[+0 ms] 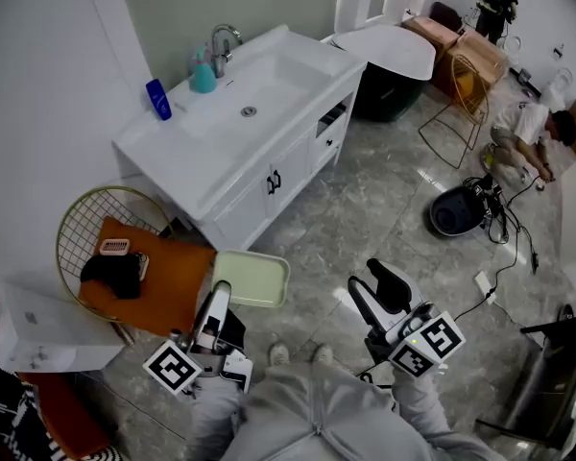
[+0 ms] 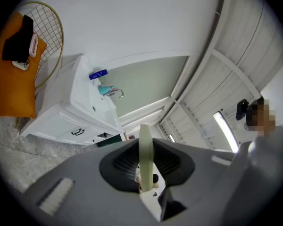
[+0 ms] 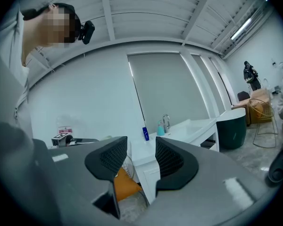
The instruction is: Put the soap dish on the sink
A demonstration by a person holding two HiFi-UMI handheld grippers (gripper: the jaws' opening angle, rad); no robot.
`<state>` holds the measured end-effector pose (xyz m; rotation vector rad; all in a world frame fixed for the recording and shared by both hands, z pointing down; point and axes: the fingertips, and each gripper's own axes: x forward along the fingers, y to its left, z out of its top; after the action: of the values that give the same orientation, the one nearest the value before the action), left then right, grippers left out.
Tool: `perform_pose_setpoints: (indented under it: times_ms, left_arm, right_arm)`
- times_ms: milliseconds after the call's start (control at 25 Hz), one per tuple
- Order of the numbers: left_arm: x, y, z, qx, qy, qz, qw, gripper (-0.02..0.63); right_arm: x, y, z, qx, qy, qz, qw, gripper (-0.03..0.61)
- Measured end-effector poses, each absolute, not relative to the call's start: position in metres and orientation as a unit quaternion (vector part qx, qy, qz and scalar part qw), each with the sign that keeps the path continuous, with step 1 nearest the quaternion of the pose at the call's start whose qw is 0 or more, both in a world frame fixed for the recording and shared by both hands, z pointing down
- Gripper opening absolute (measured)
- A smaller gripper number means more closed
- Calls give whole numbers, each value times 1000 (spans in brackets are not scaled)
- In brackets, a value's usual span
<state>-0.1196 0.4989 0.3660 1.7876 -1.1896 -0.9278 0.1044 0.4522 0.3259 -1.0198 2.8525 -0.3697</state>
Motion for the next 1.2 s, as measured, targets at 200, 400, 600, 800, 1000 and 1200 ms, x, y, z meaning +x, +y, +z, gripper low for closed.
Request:
perform_pose_setpoints:
  times_ms: [200,400,600,800,1000,1200]
  left_arm:
    - [-121,497,365,704,-466,-366,392,129]
    - [-128,497,367,704,-463,-368,394,129]
    - [-141,492,367,705,-458,-369,395,129]
    - [-155,485,370,711,-449,-366,400,129]
    - [-169,470,374,720,-436,-357,404,129]
    - [-170,453,377,725,-423,-352,415,129]
  right_arm:
    - [102,451,326,-334,934,-122,42,186]
    - [95,449,324,-339,931,-125,47,186]
    - [86,445,319,-351,925,-126,70,186]
    - [76,442,319,-367,918,-128,79,186]
    - [69,438,322,-391,908,-127,80,186]
    - [74,429,323,-416,897,-127,78,186]
